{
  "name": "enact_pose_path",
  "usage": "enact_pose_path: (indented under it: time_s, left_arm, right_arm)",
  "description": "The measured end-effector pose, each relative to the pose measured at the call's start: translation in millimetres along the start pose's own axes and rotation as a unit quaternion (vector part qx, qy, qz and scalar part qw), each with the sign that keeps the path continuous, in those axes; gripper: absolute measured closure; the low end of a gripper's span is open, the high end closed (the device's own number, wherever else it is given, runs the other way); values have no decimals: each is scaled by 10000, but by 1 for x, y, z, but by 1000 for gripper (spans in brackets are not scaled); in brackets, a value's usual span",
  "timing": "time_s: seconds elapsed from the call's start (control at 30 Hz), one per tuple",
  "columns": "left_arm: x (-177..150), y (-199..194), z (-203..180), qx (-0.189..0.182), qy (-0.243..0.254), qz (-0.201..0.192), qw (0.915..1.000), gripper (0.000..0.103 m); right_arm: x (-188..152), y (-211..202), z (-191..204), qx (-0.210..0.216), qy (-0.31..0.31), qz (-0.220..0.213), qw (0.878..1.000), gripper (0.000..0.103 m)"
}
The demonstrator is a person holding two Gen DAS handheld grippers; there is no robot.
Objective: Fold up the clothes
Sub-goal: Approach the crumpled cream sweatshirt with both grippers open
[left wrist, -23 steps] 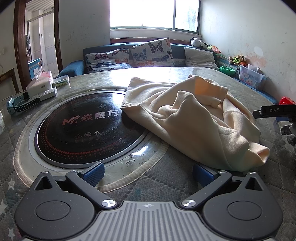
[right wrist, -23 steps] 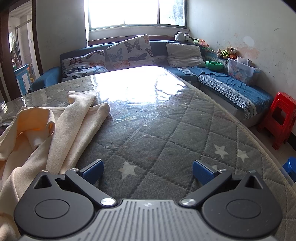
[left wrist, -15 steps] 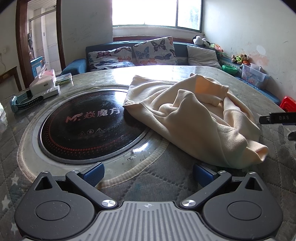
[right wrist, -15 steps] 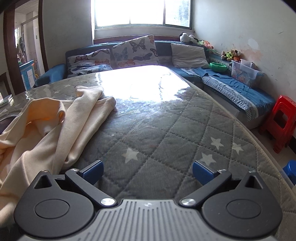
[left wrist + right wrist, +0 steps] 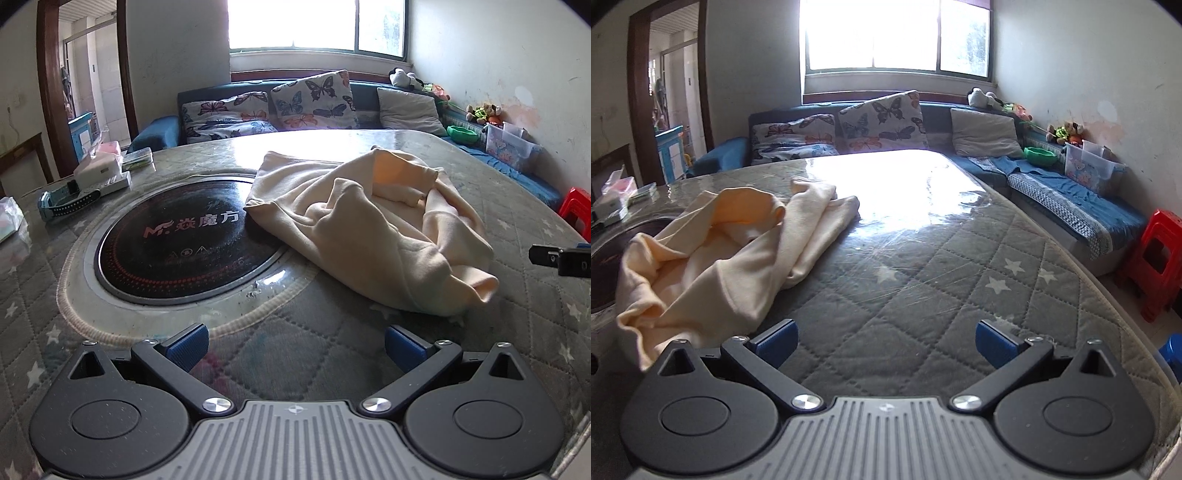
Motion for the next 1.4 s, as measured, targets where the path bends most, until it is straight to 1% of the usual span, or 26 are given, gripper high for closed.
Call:
enact_pose_path:
  time_s: [0.1, 0.27, 0.53, 0.87, 1.4]
  left_arm:
    - [-4, -5, -2, 8, -32, 30, 10000, 0]
    - [-10, -13, -9, 56, 51, 27, 10000, 0]
    - [-19, -18, -19, 109, 155, 128, 9997, 0]
    - [-28, -20, -27, 168, 239, 261, 9992, 0]
    - [-24, -19, -30, 146, 261, 330, 9990, 0]
  right_arm:
    - [-3, -9, 8, 128, -135, -52, 9998, 0]
    - [-12, -23, 20, 207, -361, -132, 9990, 0]
    - [-22, -32, 31, 384, -397, -128, 9984, 0]
    - [-27, -39, 43, 443, -512, -141, 9976, 0]
    - [-25, -38, 51, 495, -645, -102, 9966, 0]
Point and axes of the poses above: each gripper's, at about its wrist camera, not at the fingertips, and y roughly the way its jaws point, z to its left, x to its top, the point moved 9 cm from there along y, roughly the way its jaws point, and after that the axes turned 13 degrees about z, right-handed, at the moved point
